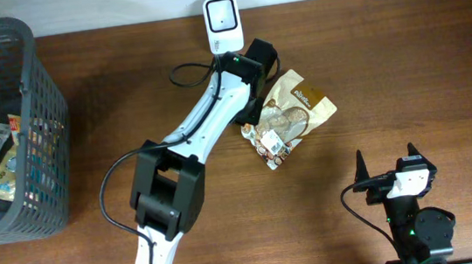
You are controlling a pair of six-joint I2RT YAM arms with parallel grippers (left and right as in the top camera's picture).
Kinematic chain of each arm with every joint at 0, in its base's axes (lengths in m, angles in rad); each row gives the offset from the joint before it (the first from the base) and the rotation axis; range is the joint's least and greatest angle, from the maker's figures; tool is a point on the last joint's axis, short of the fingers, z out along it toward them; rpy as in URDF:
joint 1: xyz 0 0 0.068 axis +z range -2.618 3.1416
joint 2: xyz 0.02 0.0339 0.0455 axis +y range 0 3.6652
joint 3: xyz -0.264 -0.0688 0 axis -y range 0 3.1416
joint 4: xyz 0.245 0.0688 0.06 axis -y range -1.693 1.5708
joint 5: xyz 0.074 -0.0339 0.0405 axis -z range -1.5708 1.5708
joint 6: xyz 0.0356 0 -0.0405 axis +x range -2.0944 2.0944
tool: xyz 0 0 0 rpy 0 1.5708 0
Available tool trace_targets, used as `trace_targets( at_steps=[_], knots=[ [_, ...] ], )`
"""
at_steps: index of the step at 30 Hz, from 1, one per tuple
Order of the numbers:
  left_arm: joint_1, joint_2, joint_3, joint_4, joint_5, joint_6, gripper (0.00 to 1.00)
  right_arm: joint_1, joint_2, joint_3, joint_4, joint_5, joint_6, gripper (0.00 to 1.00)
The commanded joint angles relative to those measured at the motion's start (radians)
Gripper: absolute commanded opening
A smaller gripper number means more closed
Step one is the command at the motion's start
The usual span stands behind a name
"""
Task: Scan the item barcode
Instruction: 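Carry the orange pack with the left gripper and place it beside the PanTree bag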
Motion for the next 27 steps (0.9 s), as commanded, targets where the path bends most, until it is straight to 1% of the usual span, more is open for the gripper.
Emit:
trace_targets(
  at_steps=[1, 2, 3, 7, 8, 9, 13, 14, 15, 16, 18, 19, 21, 23, 27],
  knots=[
    [-0.009, 0.036, 0.002, -0.005, 0.122, -0.002, 0.12, 0.005, -0.007, -0.009, -0.003, 0.005, -0.006, 0.98],
    [-0.011, 0.037, 0.002, -0.008, 0.141, -0.002, 0.16, 0.005, -0.007, -0.009, -0.003, 0.005, -0.006, 0.98],
    [-0.014, 0.037, 0.003, -0.011, 0.16, -0.002, 0.18, 0.005, -0.007, -0.009, -0.003, 0.005, -0.006, 0.98],
    [-0.025, 0.035, 0.003, -0.031, 0.303, -0.002, 0.19, 0.005, -0.007, -0.009, -0.003, 0.005, -0.006, 0.98],
    [-0.025, 0.035, 0.01, -0.05, 0.315, -0.002, 0.21, 0.005, -0.007, -0.009, -0.003, 0.005, -0.006, 0.98],
    [-0.025, 0.035, 0.02, -0.065, 0.304, -0.002, 0.25, 0.005, -0.007, -0.009, -0.003, 0.005, -0.006, 0.98],
    [-0.018, 0.035, 0.062, -0.084, 0.183, -0.002, 0.3, 0.005, -0.007, -0.009, -0.003, 0.005, -0.007, 0.98],
    [-0.018, 0.035, 0.064, -0.075, 0.142, -0.002, 0.33, 0.005, -0.007, -0.009, -0.003, 0.005, -0.006, 0.98],
    [-0.018, 0.035, 0.064, -0.074, 0.117, -0.002, 0.44, 0.005, -0.007, -0.009, -0.003, 0.005, -0.006, 0.98],
    [-0.018, 0.035, 0.063, -0.074, 0.09, -0.002, 0.52, 0.005, -0.007, -0.009, -0.003, 0.005, -0.007, 0.98],
    [-0.018, 0.035, 0.066, -0.08, 0.059, -0.002, 0.61, 0.005, -0.007, -0.009, -0.003, 0.005, -0.006, 0.98],
    [-0.018, 0.035, 0.076, -0.09, 0.05, -0.002, 0.61, 0.005, -0.007, -0.009, -0.003, 0.005, -0.006, 0.98],
    [-0.011, 0.034, 0.141, -0.158, 0.019, -0.002, 0.6, 0.005, -0.007, -0.009, -0.003, 0.005, -0.006, 0.98],
    [0.014, 0.027, 0.274, -0.253, 0.01, -0.002, 0.58, 0.005, -0.007, -0.009, -0.003, 0.005, -0.006, 0.98],
    [0.132, 0.018, 0.692, -0.437, 0.008, -0.002, 0.58, 0.005, -0.007, -0.009, -0.003, 0.005, -0.006, 0.98]
  ],
)
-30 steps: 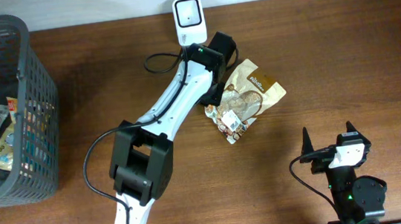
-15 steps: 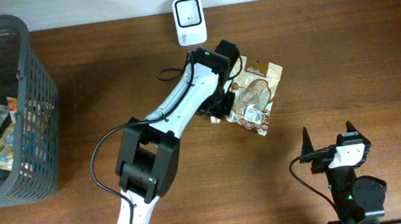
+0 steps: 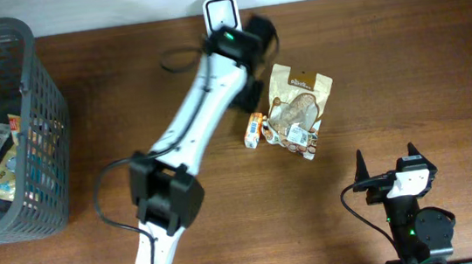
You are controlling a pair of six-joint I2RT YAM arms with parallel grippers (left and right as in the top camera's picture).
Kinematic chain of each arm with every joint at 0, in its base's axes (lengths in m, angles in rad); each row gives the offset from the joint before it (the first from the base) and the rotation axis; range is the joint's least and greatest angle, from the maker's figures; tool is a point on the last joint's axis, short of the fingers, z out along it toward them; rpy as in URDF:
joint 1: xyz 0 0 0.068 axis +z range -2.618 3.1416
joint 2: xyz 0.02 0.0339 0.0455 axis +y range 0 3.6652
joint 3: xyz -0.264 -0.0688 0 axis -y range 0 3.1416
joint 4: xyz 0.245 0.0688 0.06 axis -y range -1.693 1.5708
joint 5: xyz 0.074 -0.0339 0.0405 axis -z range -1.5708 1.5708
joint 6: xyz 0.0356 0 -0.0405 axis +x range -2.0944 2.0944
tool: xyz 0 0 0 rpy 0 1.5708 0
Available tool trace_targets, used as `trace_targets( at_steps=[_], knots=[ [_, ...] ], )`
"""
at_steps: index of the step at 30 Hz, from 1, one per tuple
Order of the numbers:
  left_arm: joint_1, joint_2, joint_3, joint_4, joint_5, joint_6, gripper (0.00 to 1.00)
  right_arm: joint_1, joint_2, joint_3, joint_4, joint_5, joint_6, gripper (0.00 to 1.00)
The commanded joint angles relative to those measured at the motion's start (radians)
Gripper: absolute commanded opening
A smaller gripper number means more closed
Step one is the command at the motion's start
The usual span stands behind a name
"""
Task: Scan the item barcode
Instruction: 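Carry the orange pack with the left gripper and place it beside the PanTree bag, then reach the left gripper into the basket and grasp the yellow snack bag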
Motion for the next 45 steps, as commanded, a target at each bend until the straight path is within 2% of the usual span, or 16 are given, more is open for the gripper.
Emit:
trace_targets(
  at_steps=[1, 3, 4, 7, 12, 14, 17, 21, 27, 30, 33, 45],
  knots=[
    [0.129, -0.019, 0.311, -0.084, -0.032, -0.002, 0.59, 0.005, -0.006, -0.009, -0.003, 0.005, -0.006, 0.98],
    [0.202, -0.019, 0.445, -0.121, -0.032, -0.002, 0.61, 0.005, -0.006, -0.009, -0.003, 0.005, -0.006, 0.98],
    [0.249, -0.024, 0.498, -0.121, -0.029, -0.001, 0.74, 0.005, -0.006, -0.009, -0.003, 0.005, -0.006, 0.98],
    [0.429, -0.06, 0.601, -0.121, -0.039, -0.002, 0.77, 0.005, -0.006, -0.009, -0.003, 0.005, -0.007, 0.98],
    [0.732, -0.114, 0.608, -0.121, -0.028, -0.002, 0.81, 0.005, -0.006, -0.009, -0.003, 0.005, -0.006, 0.98],
    [0.891, -0.116, 0.604, -0.121, 0.032, -0.002, 0.82, 0.005, -0.006, -0.009, -0.003, 0.005, -0.007, 0.98],
    [1.014, -0.116, 0.571, -0.121, 0.111, -0.002, 0.82, 0.005, -0.006, -0.009, -0.003, 0.005, -0.006, 0.98],
    [1.129, -0.116, 0.483, -0.12, 0.104, 0.008, 0.82, 0.005, -0.006, -0.009, -0.003, 0.005, -0.006, 0.98],
    [1.167, -0.116, 0.186, -0.1, 0.103, 0.021, 0.81, 0.005, -0.006, -0.009, -0.003, 0.005, -0.006, 0.98],
    [1.167, -0.116, 0.032, -0.028, 0.095, 0.023, 0.82, 0.005, -0.006, -0.009, -0.003, 0.005, -0.006, 0.98],
    [1.167, -0.116, -0.108, 0.069, 0.096, 0.138, 0.79, 0.005, -0.006, -0.009, -0.003, 0.005, -0.006, 0.98],
    [1.165, -0.116, -0.405, 0.214, 0.103, 0.164, 0.73, 0.005, -0.006, -0.009, -0.003, 0.005, -0.006, 0.98]
  ],
)
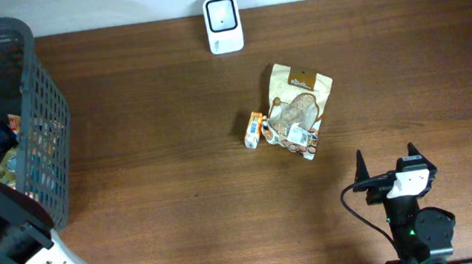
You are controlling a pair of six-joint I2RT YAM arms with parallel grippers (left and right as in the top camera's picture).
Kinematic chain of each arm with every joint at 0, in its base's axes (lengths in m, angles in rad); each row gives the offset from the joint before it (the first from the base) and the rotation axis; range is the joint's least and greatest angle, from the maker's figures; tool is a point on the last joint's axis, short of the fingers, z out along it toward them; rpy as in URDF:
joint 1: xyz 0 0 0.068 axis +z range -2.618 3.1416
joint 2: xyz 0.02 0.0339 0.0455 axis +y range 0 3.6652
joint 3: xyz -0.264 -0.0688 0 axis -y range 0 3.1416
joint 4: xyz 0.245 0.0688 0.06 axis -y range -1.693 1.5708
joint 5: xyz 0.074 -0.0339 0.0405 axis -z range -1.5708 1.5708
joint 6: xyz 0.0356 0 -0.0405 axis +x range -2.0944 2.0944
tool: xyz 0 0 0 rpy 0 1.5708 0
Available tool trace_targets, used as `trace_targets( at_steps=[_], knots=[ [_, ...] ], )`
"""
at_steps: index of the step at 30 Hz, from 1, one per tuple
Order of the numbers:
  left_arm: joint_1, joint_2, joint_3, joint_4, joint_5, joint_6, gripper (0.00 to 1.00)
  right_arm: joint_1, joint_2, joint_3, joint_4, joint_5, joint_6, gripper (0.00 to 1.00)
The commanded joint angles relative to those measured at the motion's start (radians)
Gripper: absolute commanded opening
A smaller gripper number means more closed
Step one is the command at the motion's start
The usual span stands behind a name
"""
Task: Scan the item barcode
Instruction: 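Reach the left gripper into the basket and grasp the yellow snack bag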
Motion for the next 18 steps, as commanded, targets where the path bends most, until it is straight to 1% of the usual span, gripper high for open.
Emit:
trace_targets(
  at_steps=[1, 3, 6, 10, 12, 13, 14, 16, 17, 18],
  knots=[
    [-0.002, -0.015, -0.074, 0.014, 0.007, 0.024, 0.73, 0.005, -0.006, -0.009, -0.003, 0.005, -0.007, 0.98],
    [-0.002, -0.015, -0.112, 0.021, 0.008, 0.045, 0.72, 0.005, -0.006, -0.009, -0.003, 0.005, -0.006, 0.98],
    [-0.002, -0.015, -0.17, 0.04, 0.008, 0.045, 0.76, 0.005, -0.006, -0.009, -0.003, 0.005, -0.006, 0.98],
    [-0.002, -0.015, -0.252, 0.087, 0.007, 0.045, 0.77, 0.005, -0.006, -0.009, -0.003, 0.005, -0.006, 0.98],
    [-0.002, -0.015, -0.29, 0.114, 0.008, 0.045, 0.77, 0.005, -0.006, -0.009, -0.003, 0.005, -0.006, 0.98],
    [-0.002, -0.015, -0.307, 0.124, 0.007, 0.045, 0.75, 0.005, -0.006, -0.009, -0.003, 0.005, -0.006, 0.98],
    [-0.002, -0.015, -0.322, 0.135, 0.007, 0.045, 0.7, 0.005, -0.006, -0.009, -0.003, 0.005, -0.007, 0.98],
    [-0.002, -0.015, -0.334, 0.147, 0.008, 0.045, 0.56, 0.005, -0.006, -0.009, -0.003, 0.005, -0.006, 0.98],
    [-0.002, -0.015, -0.334, 0.149, 0.008, 0.045, 0.43, 0.005, -0.006, -0.009, -0.003, 0.005, -0.006, 0.98],
    [-0.002, -0.015, -0.334, 0.151, 0.008, 0.045, 0.25, 0.005, -0.006, -0.009, -0.003, 0.005, -0.006, 0.98]
  ],
)
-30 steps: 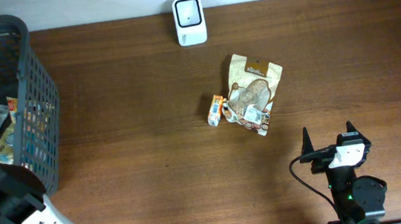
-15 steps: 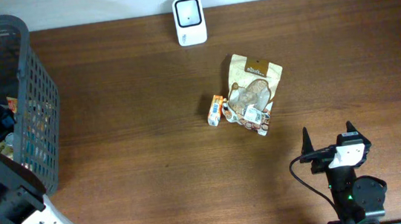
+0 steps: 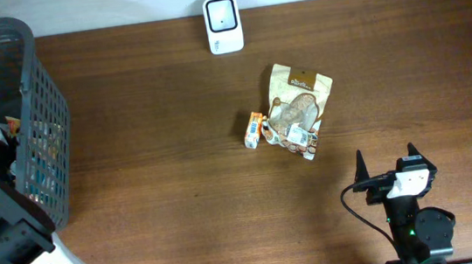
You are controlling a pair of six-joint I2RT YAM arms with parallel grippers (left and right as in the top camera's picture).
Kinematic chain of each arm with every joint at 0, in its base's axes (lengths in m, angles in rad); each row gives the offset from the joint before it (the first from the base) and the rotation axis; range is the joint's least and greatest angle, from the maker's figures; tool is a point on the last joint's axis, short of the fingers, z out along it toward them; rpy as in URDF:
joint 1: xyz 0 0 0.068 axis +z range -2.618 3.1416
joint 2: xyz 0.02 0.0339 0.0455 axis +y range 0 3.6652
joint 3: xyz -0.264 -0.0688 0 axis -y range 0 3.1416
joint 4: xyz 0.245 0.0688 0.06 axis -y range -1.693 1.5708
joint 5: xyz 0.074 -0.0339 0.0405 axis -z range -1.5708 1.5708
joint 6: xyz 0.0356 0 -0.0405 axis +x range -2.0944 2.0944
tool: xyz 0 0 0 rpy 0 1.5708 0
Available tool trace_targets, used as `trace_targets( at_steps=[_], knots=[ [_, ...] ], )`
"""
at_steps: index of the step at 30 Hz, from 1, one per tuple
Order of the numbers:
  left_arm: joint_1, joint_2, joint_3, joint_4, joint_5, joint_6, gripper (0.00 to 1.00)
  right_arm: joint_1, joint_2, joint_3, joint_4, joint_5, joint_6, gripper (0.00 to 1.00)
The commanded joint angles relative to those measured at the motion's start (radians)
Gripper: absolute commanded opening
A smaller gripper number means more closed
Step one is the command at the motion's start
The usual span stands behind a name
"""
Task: Scan the item barcode
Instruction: 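Reach the left gripper into the basket and grasp the yellow snack bag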
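A white barcode scanner (image 3: pixel 223 13) stands at the table's far edge. A tan snack pouch (image 3: pixel 301 107) lies flat in the middle of the table, with a small orange box (image 3: pixel 256 130) touching its left side. My left arm reaches into the grey basket (image 3: pixel 38 91) at the far left. Its dark gripper is low among the basket's contents, and its fingers are hidden. My right gripper (image 3: pixel 385 153) rests open at the near right edge with nothing between its fingers.
The basket's tall mesh wall stands between the left arm and the table. An orange packet (image 3: pixel 12 125) shows inside the basket beside the gripper. The right arm's base and cable (image 3: pixel 359 211) sit at the near edge.
My left gripper has shifted a little nearer and lower inside the basket. The pouch, orange box, scanner and right arm have not moved.
My left gripper was at the tilted pouch just below the scanner. Then the pouch and orange box lay free on the table with the gripper up by the scanner. Later the left arm was over in the basket, where it is now.
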Motion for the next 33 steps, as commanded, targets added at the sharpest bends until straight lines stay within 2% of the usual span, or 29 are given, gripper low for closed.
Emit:
trace_targets(
  at_steps=[1, 3, 6, 7, 9, 10, 11, 12, 14, 15, 16, 18, 21, 22, 28, 30, 33],
  knots=[
    [0.0, 0.022, -0.045, -0.002, -0.008, 0.014, 0.14, 0.005, -0.006, -0.009, -0.003, 0.005, -0.007, 0.98],
    [0.0, 0.022, -0.045, 0.002, -0.008, 0.014, 0.0, 0.005, -0.006, -0.009, -0.003, 0.005, -0.007, 0.98],
    [0.002, 0.022, -0.043, 0.009, -0.008, 0.014, 0.0, 0.005, -0.006, -0.009, -0.003, 0.005, -0.007, 0.98],
    [0.002, 0.022, -0.032, 0.01, -0.008, 0.014, 0.06, 0.005, -0.006, -0.009, -0.003, 0.005, -0.007, 0.98],
    [0.001, 0.022, 0.017, 0.001, 0.0, 0.014, 0.3, 0.005, -0.006, -0.009, -0.003, 0.005, -0.007, 0.98],
    [0.0, 0.022, 0.062, -0.014, 0.002, 0.014, 0.35, 0.005, -0.006, -0.009, -0.003, 0.005, -0.007, 0.98],
    [0.0, 0.022, 0.098, -0.026, 0.002, 0.014, 0.48, 0.005, -0.006, -0.009, -0.003, 0.005, -0.007, 0.98],
    [0.0, 0.022, 0.164, -0.043, 0.0, 0.014, 0.55, 0.005, -0.006, -0.009, -0.003, 0.005, -0.007, 0.98],
    [0.0, 0.022, 0.233, -0.048, 0.001, 0.022, 0.63, 0.005, -0.006, -0.009, -0.003, 0.005, -0.007, 0.98],
    [0.0, 0.022, 0.251, -0.043, 0.004, 0.057, 0.66, 0.005, -0.006, -0.009, -0.003, 0.005, -0.007, 0.98],
    [0.0, 0.022, 0.255, -0.031, 0.004, 0.123, 0.73, 0.005, -0.006, -0.009, -0.003, 0.005, -0.007, 0.98],
    [0.0, 0.025, 0.247, -0.018, 0.003, 0.22, 0.81, 0.005, -0.006, -0.009, -0.003, 0.005, -0.007, 0.98],
    [0.001, 0.04, 0.219, 0.008, 0.004, 0.255, 0.82, 0.005, -0.006, -0.009, -0.003, 0.005, -0.007, 0.98],
    [0.001, 0.046, 0.203, 0.018, 0.004, 0.255, 0.86, 0.005, -0.006, -0.009, -0.003, 0.005, -0.007, 0.98],
    [0.001, 0.073, 0.104, 0.091, 0.051, 0.349, 0.88, 0.005, -0.006, -0.009, -0.003, 0.005, -0.007, 0.98],
    [0.001, 0.073, 0.067, 0.114, 0.064, 0.352, 0.95, 0.005, -0.006, -0.009, -0.003, 0.005, -0.007, 0.98],
    [0.001, 0.073, 0.012, 0.135, 0.064, 0.352, 0.96, 0.005, -0.006, -0.009, -0.003, 0.005, -0.007, 0.98]
  ],
)
